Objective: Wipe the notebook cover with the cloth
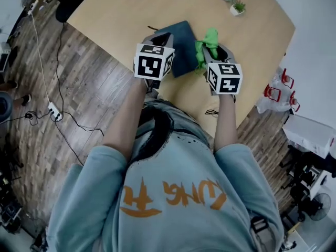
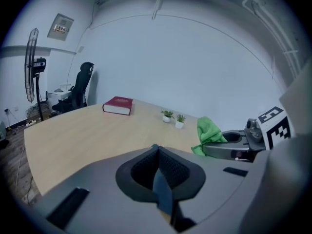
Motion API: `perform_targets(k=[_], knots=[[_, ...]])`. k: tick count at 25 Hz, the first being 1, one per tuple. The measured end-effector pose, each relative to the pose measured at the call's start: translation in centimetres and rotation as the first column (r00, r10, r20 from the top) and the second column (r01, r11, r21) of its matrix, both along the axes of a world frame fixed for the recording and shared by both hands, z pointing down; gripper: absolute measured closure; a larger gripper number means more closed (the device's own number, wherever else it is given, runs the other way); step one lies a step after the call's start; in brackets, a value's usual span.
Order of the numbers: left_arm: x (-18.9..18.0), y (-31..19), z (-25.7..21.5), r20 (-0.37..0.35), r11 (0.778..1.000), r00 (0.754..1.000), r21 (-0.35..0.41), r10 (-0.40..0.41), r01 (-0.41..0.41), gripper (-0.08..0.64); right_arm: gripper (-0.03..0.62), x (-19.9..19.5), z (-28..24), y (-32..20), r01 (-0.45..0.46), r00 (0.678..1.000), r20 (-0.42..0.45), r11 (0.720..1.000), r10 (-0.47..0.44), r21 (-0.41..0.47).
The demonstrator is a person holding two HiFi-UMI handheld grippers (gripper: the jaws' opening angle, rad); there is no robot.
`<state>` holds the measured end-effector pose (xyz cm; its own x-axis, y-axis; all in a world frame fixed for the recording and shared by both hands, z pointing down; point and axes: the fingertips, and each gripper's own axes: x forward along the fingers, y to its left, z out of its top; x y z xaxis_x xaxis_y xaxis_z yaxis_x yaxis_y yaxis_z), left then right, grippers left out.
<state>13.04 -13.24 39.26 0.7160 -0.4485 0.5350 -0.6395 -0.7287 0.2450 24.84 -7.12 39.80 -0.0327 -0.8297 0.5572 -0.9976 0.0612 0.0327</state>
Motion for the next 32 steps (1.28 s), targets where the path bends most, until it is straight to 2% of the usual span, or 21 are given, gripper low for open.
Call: perform_targets(k=[3,7,11,14,17,20,22,24,26,28,32], knots=[[-1.5,-2.1,-2.7,-0.048,0.998,0.998,0.031,-0.045,0.047,0.545,0.472,-0.2,-3.0,-2.4,-0.039,0.999,0.039,0.996,0.036,0.075],[-4.5,-4.4,-6.3,-0.094,0.99,0.991,0.098,-0.092,0.101,0.545,0.472,-1.9,-6.4,-5.7,-0.049,0.998,0.057,0.988,0.042,0.143],[-8.0,-6.7,-10.0,-0.15,0.972,0.979,0.17,-0.135,0.16,0.545,0.472,-4.8,-9.8,-8.6,-0.044,0.998,0.054,0.975,0.033,0.217],[-10.6,-8.0,-13.2,-0.196,0.951,0.966,0.225,-0.17,0.213,0.545,0.472,-7.0,-13.1,-10.3,-0.031,0.999,0.045,0.96,0.019,0.277],[-12.7,-9.2,-17.2,-0.253,0.909,0.945,0.31,-0.206,0.281,0.545,0.472,-8.6,-17.4,-11.8,-0.025,0.996,0.09,0.925,-0.01,0.379],[-15.0,-10.6,-21.6,-0.304,0.848,0.921,0.395,-0.242,0.353,0.545,0.472,-10.4,-21.9,-13.0,-0.028,0.987,0.151,0.872,-0.053,0.489],[-16.6,-11.0,-24.2,-0.333,0.802,0.903,0.44,-0.271,0.403,0.545,0.472,-11.5,-24.1,-13.0,-0.04,0.985,0.163,0.845,-0.056,0.534],[-18.1,-10.9,-26.5,-0.357,0.754,0.889,0.488,-0.286,0.439,0.545,0.472,-12.9,-25.6,-12.5,-0.04,0.988,0.144,0.832,-0.048,0.554],[-19.1,-10.2,-27.8,-0.354,0.717,0.894,0.546,-0.273,0.435,0.545,0.474,-14.3,-26.0,-11.9,-0.012,0.995,0.088,0.84,-0.042,0.542],[-19.8,-9.5,-28.1,-0.332,0.699,0.907,0.583,-0.26,0.414,0.545,0.474,-15.2,-25.9,-11.6,-0.003,0.998,0.049,0.85,-0.027,0.527],[-21.5,-9.1,-27.6,-0.322,0.697,0.908,0.585,-0.268,0.414,0.545,0.474,-16.3,-26.1,-11.3,-0.013,0.999,0.039,0.845,-0.009,0.535]])
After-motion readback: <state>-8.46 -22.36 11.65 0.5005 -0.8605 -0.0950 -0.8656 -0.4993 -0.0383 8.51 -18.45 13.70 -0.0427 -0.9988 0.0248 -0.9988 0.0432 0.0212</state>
